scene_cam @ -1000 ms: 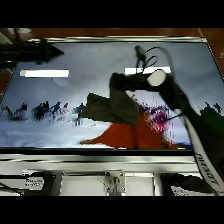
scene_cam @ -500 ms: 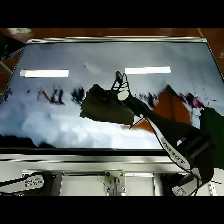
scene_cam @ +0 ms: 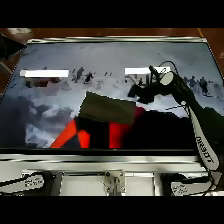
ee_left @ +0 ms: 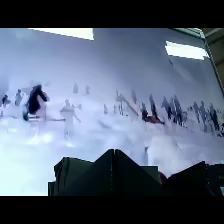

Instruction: Fold the shirts.

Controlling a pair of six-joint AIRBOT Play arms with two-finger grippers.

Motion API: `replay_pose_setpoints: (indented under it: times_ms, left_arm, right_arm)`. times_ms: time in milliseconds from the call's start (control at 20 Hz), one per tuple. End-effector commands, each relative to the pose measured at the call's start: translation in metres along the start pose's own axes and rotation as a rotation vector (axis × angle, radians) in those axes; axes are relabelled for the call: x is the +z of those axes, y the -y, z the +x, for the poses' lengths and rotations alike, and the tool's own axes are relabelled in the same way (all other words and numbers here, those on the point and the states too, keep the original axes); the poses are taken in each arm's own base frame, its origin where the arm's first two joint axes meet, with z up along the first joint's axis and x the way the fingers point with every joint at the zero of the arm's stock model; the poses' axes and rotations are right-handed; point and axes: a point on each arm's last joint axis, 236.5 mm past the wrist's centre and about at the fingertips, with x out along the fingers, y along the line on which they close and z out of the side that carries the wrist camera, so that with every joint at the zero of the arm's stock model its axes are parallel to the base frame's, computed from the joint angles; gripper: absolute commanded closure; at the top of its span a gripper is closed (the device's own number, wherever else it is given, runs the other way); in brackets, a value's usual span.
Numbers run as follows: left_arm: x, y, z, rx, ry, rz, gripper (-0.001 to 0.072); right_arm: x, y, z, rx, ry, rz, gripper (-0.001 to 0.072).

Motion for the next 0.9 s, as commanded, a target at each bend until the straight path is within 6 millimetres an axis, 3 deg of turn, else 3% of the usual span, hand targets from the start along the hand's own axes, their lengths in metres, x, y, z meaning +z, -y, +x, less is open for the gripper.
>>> replay_pose_setpoints:
  times_ms: [0, 150, 300, 450, 550, 650, 750, 850]
  left_arm:
    - [-0.008, 0.003, 0.0, -0.011, -0.034, 0.003, 0.0668]
    - [-0.012, 0.004, -0.001, -0.017, -0.049, 0.003, 0.0668]
    - [-0.014, 0.005, -0.001, -0.02, -0.058, 0.002, 0.0668]
    - [-0.011, 0.014, -0.002, -0.053, -0.045, -0.006, 0.0668]
    - [-0.006, 0.027, -0.003, -0.11, -0.024, -0.023, 0.0668]
    - [-0.003, 0.034, -0.003, -0.138, -0.015, -0.031, 0.0668]
    - [-0.003, 0.033, -0.003, -0.136, -0.016, -0.03, 0.0668]
    - [-0.004, 0.033, -0.003, -0.136, -0.017, -0.022, 0.0668]
  right_arm:
    - [-0.046, 0.067, 0.002, -0.134, -0.175, 0.066, 0.0041]
    - [-0.062, 0.062, 0.036, -0.04, -0.22, 0.118, 0.0041]
    - [-0.059, 0.042, 0.061, 0.081, -0.221, 0.139, 0.0041]
    - [-0.058, 0.034, 0.079, 0.113, -0.214, 0.181, 0.0067]
    - [-0.057, 0.028, 0.086, 0.139, -0.208, 0.189, 0.0287]
    - [-0.05, 0.018, 0.085, 0.178, -0.18, 0.148, 0.0642]
    - [-0.038, 0.002, 0.067, 0.257, -0.146, 0.056, 0.065]
    - [-0.017, -0.015, 0.027, 0.308, -0.075, -0.072, 0.0651]
